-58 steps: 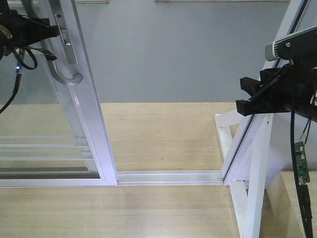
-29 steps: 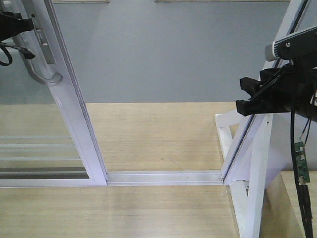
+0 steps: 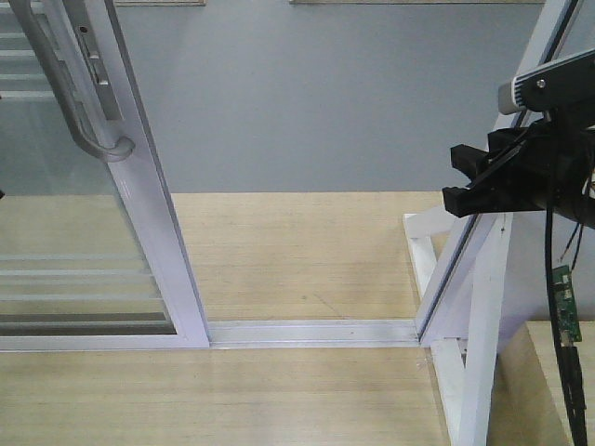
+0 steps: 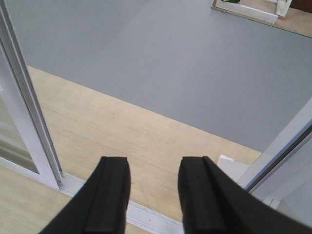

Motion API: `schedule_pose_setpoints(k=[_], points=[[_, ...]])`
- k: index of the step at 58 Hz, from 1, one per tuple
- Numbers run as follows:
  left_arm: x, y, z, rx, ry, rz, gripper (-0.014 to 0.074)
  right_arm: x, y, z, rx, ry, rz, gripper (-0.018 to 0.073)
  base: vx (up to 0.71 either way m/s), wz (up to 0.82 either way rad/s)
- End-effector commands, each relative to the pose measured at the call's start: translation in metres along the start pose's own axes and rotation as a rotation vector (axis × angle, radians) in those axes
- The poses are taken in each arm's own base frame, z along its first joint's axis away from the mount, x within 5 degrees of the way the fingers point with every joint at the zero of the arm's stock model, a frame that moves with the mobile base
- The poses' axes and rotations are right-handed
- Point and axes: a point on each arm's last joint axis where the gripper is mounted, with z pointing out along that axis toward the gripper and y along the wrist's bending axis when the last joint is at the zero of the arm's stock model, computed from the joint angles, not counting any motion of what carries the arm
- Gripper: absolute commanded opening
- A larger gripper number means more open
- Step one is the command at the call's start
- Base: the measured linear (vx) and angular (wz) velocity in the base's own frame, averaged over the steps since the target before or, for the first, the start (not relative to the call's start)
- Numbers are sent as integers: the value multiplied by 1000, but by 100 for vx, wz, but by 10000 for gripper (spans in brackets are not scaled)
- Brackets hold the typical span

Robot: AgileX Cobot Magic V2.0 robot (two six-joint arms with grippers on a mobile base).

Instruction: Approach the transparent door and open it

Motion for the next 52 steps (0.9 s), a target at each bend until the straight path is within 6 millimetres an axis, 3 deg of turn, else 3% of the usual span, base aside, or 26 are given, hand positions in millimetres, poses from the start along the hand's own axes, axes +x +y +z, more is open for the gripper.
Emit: schedule_pose_setpoints(k=[1, 13, 31, 39, 48, 52], points=[[-23, -4, -22, 30, -163, -14, 412, -18, -3, -9, 15, -121, -4, 328, 0, 0], [-31, -5, -50, 26, -222, -9, 412, -18, -3, -9, 15, -121, -4, 328, 0, 0], [-35, -8, -57, 39, -243, 5, 400, -18, -3, -9, 15, -121, -4, 328, 0, 0], [-31, -14, -76, 70, -273, 17, 276, -18, -3, -9, 15, -121, -4, 328, 0, 0], [-12, -14, -108, 80, -308, 19, 1, -18, -3, -9, 15, -121, -4, 328, 0, 0], [0, -12, -125, 67, -313, 32, -8, -18, -3, -9, 15, -121, -4, 328, 0, 0]])
